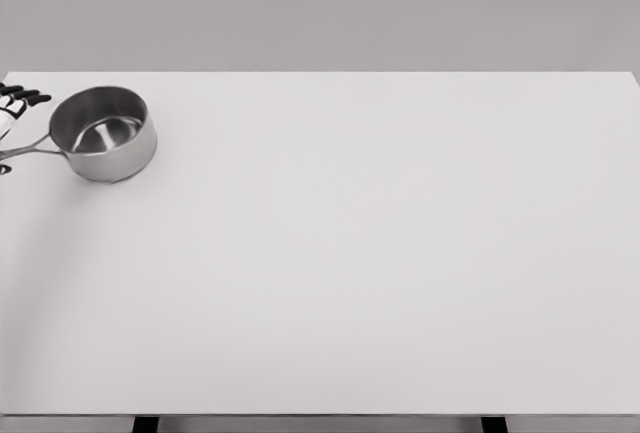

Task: Rotate pot handle

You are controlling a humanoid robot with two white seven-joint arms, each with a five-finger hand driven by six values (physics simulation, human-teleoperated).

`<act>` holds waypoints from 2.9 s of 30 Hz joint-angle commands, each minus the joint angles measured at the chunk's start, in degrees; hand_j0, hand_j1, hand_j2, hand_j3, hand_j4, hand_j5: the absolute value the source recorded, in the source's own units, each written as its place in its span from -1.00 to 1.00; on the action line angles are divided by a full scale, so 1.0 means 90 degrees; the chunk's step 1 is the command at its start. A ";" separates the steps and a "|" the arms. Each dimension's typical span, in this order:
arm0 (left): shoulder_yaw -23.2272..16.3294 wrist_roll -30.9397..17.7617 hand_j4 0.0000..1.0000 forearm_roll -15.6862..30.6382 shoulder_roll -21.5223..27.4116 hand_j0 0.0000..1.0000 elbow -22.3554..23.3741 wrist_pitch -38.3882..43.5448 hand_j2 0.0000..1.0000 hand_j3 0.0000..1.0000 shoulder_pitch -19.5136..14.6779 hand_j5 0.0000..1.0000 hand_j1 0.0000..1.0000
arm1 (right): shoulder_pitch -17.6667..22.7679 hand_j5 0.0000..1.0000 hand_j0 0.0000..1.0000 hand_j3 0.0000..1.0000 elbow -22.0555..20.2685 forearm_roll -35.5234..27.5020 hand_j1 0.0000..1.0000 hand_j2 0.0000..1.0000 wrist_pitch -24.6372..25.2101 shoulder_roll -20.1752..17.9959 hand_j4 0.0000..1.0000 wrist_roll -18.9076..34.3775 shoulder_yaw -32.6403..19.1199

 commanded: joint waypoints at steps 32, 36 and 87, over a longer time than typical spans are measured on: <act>-0.0388 0.0108 1.00 -0.0649 -0.0507 1.00 0.0842 0.0005 1.00 1.00 -0.0840 1.00 1.00 | 0.0000 1.00 1.00 1.00 -0.0001 -0.0002 1.00 1.00 0.0000 0.0000 1.00 0.0001 -0.0001; -0.0388 0.0186 1.00 -0.0727 -0.0565 1.00 0.1047 0.0005 1.00 1.00 -0.0976 1.00 1.00 | 0.0000 1.00 1.00 1.00 -0.0001 -0.0002 1.00 1.00 0.0000 0.0000 1.00 0.0001 -0.0001; -0.0466 0.0381 1.00 -0.1430 -0.0673 1.00 0.2815 0.0005 1.00 1.00 -0.2354 1.00 1.00 | 0.0000 1.00 1.00 1.00 -0.0001 -0.0002 1.00 1.00 0.0000 0.0000 1.00 0.0001 -0.0001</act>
